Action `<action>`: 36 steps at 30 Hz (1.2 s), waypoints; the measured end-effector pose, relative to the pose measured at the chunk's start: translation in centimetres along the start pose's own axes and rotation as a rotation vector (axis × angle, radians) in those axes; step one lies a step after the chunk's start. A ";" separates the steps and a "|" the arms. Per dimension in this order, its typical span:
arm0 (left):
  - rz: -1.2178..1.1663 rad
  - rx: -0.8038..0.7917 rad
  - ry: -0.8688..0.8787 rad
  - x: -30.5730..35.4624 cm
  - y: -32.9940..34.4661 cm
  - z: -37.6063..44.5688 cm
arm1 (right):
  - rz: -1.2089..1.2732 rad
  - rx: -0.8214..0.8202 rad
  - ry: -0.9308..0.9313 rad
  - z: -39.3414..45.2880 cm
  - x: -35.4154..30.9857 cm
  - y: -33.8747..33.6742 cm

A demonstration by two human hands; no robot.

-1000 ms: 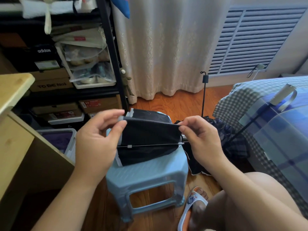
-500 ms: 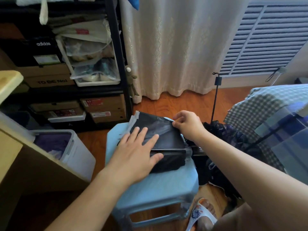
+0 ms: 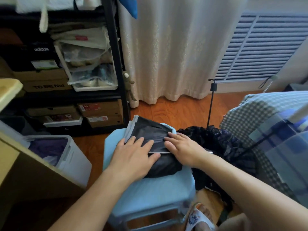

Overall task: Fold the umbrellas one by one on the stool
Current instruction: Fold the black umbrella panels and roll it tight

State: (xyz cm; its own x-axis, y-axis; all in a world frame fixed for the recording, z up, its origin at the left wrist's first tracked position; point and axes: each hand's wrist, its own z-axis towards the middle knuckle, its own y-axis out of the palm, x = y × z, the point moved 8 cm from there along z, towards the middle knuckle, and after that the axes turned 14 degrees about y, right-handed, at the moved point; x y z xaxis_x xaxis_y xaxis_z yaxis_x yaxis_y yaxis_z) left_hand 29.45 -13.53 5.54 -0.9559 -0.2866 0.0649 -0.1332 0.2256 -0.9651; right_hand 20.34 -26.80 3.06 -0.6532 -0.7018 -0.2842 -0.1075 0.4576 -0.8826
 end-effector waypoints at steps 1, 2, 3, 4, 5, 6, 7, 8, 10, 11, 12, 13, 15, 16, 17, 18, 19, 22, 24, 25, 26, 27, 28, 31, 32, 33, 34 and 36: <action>-0.007 0.005 -0.001 0.0 0.0 -0.1 | 0.109 -0.030 0.107 0.2 1.5 -0.7; -0.007 0.011 0.000 0.0 0.0 -0.5 | 0.249 -0.031 0.192 -0.1 2.7 -1.7; -0.009 0.017 -0.001 0.0 0.0 -0.6 | 0.360 0.005 0.255 -0.1 3.8 -2.8; -0.009 0.025 -0.003 -0.1 0.0 -0.7 | 0.405 0.058 0.279 -0.2 4.6 -3.8; -0.005 0.033 -0.007 0.0 0.1 -1.0 | 0.396 0.123 0.279 -0.5 5.3 -4.5; 0.000 0.043 -0.010 0.1 0.1 -1.4 | 0.373 0.173 0.273 -0.7 5.8 -4.7; 0.002 0.054 -0.013 0.3 0.1 -1.6 | 0.361 0.201 0.277 -0.8 6.1 -4.6; 0.002 0.063 -0.014 0.5 0.2 -1.8 | 0.361 0.210 0.290 -0.7 6.4 -4.4; -0.002 0.069 -0.017 0.5 0.4 -1.9 | 0.393 0.219 0.324 0.2 6.7 -4.1; -0.005 0.071 -0.016 0.4 0.4 -1.8 | 0.423 0.220 0.335 0.7 6.7 -4.2; -0.008 0.073 -0.013 0.3 0.5 -1.7 | 0.472 0.217 0.344 1.1 6.3 -4.4; -0.013 0.074 -0.010 0.2 0.5 -1.6 | 0.534 0.217 0.355 1.6 5.8 -4.5; -0.019 0.070 -0.005 0.1 0.5 -1.4 | 0.656 0.219 0.387 2.7 5.1 -4.6; -0.020 0.068 -0.005 0.0 0.4 -1.2 | 0.692 0.213 0.411 3.3 4.7 -4.5; -0.019 0.068 -0.005 0.0 0.4 -1.1 | 0.705 0.189 0.442 3.9 4.5 -4.3; -0.018 0.067 -0.005 0.0 0.3 -1.0 | 0.702 0.139 0.477 4.4 4.2 -3.9; -0.018 0.063 -0.003 0.0 0.3 -1.0 | 0.707 0.077 0.507 4.9 3.9 -3.4; -0.022 0.044 0.003 -0.1 0.6 -0.9 | 0.731 -0.002 0.558 5.6 3.7 -2.8; -0.011 0.045 0.005 -0.2 0.5 -0.9 | 0.717 0.009 0.551 6.2 3.7 -3.0; -0.007 0.048 0.008 -0.2 0.4 -0.9 | 0.737 0.004 0.542 6.4 3.7 -2.9; -0.008 0.051 0.011 -0.2 0.3 -0.9 | 0.783 -0.001 0.534 6.5 3.7 -2.9; -0.012 0.051 0.011 -0.2 0.3 -0.8 | 0.837 0.012 0.533 6.5 3.7 -3.0; -0.017 0.046 0.010 -0.2 0.2 -0.8 | 0.869 0.052 0.537 6.2 3.9 -3.2; -0.030 0.039 0.009 0.0 0.3 -0.9 | 0.805 0.133 0.528 4.4 4.2 -4.0; -0.028 0.041 0.010 0.0 0.4 -0.9 | 0.760 0.097 0.513 3.8 3.8 -3.7; -0.025 0.047 0.010 0.0 0.4 -0.9 | 0.722 0.052 0.499 3.2 3.3 -3.4; -0.022 0.056 0.010 -0.1 0.4 -0.9 | 0.703 0.026 0.488 2.7 2.9 -3.1; -0.011 0.060 0.003 0.0 0.4 -1.0 | 0.716 0.042 0.468 2.1 2.1 -3.2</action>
State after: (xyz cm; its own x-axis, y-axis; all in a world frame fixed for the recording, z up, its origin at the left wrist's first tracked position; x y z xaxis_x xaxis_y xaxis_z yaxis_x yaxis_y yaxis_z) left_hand 29.10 -12.48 5.46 -0.9552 -0.2860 0.0764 -0.1280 0.1663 -0.9777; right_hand 20.86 -30.87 4.46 -0.7964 0.0500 -0.6027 0.4703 0.6778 -0.5651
